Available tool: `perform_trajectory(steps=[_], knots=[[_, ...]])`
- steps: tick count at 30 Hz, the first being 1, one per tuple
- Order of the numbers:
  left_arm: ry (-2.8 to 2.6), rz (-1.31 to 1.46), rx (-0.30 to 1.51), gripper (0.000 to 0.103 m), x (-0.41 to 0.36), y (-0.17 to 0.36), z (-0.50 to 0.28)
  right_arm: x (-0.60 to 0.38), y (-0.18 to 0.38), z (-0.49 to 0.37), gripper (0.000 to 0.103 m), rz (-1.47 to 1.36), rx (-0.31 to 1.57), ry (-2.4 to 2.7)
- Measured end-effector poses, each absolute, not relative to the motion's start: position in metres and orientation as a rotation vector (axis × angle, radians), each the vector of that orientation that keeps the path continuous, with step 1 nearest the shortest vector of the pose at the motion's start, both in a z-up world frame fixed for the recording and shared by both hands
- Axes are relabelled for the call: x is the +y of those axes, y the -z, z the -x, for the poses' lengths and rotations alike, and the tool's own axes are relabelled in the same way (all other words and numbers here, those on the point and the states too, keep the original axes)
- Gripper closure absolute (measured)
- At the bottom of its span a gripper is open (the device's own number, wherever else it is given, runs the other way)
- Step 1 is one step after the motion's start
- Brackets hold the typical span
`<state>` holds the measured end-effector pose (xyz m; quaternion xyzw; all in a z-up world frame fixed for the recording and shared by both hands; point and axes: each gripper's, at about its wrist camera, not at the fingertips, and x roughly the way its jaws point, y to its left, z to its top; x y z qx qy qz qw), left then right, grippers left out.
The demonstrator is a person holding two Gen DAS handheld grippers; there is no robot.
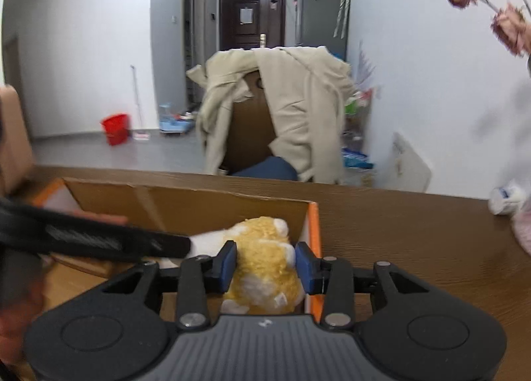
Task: Organize soft objects
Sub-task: 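Lower the plush toy into the red box and open both tools, then move both tools back over the remaining soft items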
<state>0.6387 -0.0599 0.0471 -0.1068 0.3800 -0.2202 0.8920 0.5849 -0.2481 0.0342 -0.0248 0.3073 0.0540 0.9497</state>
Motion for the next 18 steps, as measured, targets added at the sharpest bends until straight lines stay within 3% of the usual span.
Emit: perform_trajectory(steps=[5, 10, 18], knots=[[0.416, 0.170, 0.689, 0.036, -0.039, -0.093, -0.604, -0.240, -0.044, -0.573, 0.065, 0.120, 0.614, -0.062], [0.380, 0.109, 0.597, 0.029, -0.014, -0.147, -0.553, -0.255, -0.099, -0.544, 0.063, 0.092, 0.531, -0.071], [0.344, 0.058, 0.461, 0.017, 0.017, -0.216, -0.450, -0.279, -0.196, -0.444, 0.042, 0.099, 0.389, -0.103]])
